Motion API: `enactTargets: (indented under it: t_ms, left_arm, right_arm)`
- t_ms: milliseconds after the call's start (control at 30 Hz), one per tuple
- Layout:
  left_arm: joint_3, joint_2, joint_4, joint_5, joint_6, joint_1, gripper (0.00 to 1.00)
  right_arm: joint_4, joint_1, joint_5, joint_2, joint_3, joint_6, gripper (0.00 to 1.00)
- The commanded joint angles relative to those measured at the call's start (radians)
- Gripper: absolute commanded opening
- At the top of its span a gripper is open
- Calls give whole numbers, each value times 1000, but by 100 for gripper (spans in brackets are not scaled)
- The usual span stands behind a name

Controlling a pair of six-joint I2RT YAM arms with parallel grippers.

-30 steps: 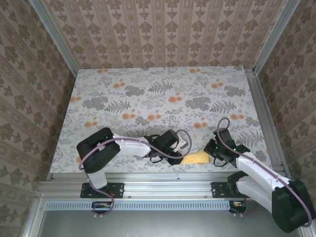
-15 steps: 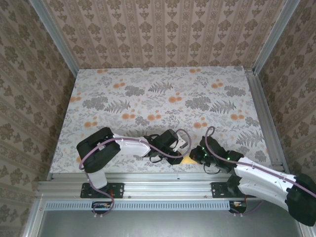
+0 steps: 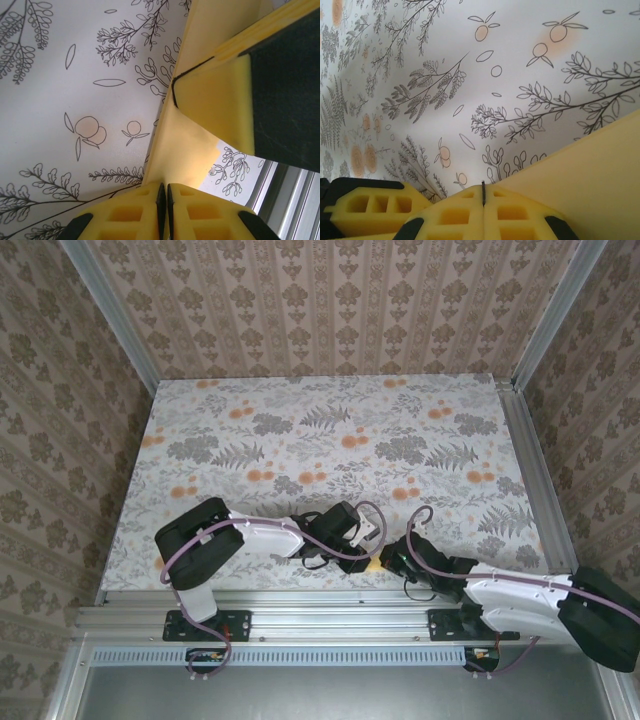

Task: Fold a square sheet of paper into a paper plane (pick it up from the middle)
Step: Fold the wing for the fifth time at the center of the table.

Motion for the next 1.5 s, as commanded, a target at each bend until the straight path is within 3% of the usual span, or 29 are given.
enactTargets:
  t_ms: [0, 467, 800, 1467]
  left_arm:
    - [-39, 39, -120, -25, -8, 4, 15]
    - [-48, -16, -202, -32, 10, 10, 16]
    - [-87, -66, -237, -53, 4, 11, 16]
    - [-165, -150, -356, -107, 8, -3, 15]
  right_arm:
    - [24, 4, 65, 25, -21, -18, 0]
    - [-123, 3, 108, 180, 2, -62, 0]
    - [-216, -22, 106, 129, 7, -85, 0]
    - [-218, -37, 90, 173, 36, -123, 0]
